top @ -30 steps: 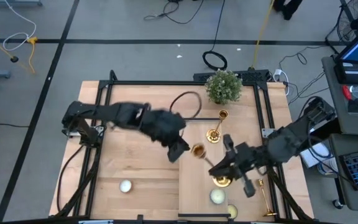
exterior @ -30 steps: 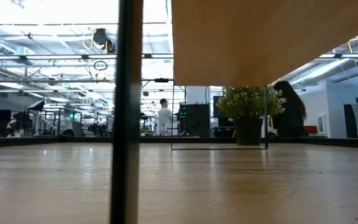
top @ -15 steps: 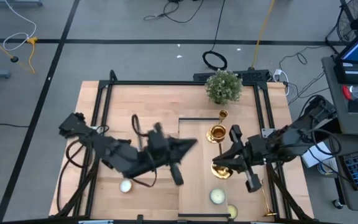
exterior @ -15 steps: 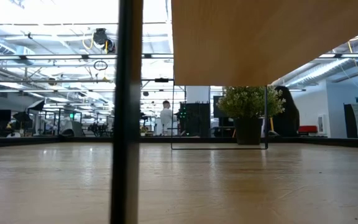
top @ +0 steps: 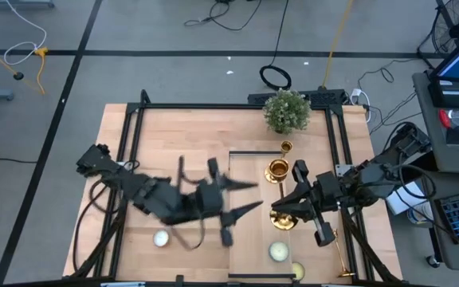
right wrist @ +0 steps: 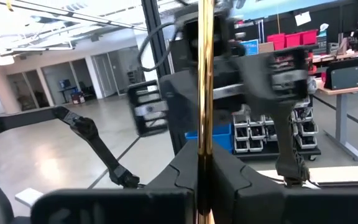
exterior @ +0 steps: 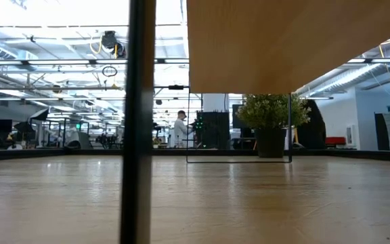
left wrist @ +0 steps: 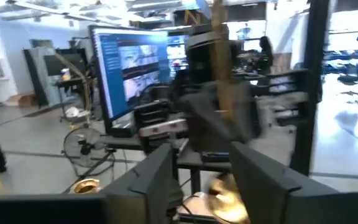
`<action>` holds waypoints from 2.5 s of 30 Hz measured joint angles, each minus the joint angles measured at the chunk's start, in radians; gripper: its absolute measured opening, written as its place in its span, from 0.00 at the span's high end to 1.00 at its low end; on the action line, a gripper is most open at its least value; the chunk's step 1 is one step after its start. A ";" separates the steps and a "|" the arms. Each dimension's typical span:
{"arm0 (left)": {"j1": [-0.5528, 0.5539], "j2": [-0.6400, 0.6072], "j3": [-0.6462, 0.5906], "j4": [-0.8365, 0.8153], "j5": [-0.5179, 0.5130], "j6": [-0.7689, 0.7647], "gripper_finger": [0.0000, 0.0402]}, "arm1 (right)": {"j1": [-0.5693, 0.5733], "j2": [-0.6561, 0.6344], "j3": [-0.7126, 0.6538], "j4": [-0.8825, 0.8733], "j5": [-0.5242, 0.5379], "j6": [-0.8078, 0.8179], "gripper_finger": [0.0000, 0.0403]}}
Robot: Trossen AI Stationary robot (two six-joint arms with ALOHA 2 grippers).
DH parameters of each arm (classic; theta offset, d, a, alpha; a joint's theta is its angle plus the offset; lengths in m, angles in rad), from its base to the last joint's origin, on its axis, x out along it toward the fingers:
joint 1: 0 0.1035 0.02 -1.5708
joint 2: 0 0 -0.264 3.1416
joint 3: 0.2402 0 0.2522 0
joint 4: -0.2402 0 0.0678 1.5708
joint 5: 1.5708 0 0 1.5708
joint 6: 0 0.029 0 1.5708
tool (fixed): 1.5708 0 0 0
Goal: Pick & Place candle stick holders
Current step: Put the top gold candle holder on the shelf
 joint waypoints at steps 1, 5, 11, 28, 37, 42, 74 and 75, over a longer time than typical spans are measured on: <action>0.012 0.001 0.000 0.003 0.012 -0.009 0.53 | 0.000 0.000 0.000 0.000 -0.005 0.002 0.98; 0.045 0.003 0.000 0.046 0.070 -0.051 0.45 | -0.006 0.002 0.000 0.000 -0.020 0.002 0.98; 0.071 0.003 0.000 0.113 0.210 -0.055 0.42 | -0.021 0.017 0.000 -0.009 -0.022 0.014 0.98; 0.097 0.026 0.000 0.131 0.320 -0.149 0.42 | -0.075 0.022 0.000 -0.008 -0.026 0.033 0.98; 0.104 0.026 0.000 0.129 0.327 -0.161 0.51 | -0.097 0.031 -0.001 -0.016 -0.053 0.058 0.98; 0.106 0.026 0.000 0.122 0.350 -0.176 0.66 | -0.097 0.033 -0.001 -0.013 -0.052 0.057 0.98; 0.071 -0.007 0.000 -0.110 0.189 -0.368 0.96 | -0.095 0.030 -0.001 -0.032 0.067 -0.024 0.48; 0.069 -0.009 0.000 -0.118 0.144 -0.376 0.96 | -0.090 0.026 -0.001 -0.047 0.105 -0.024 0.46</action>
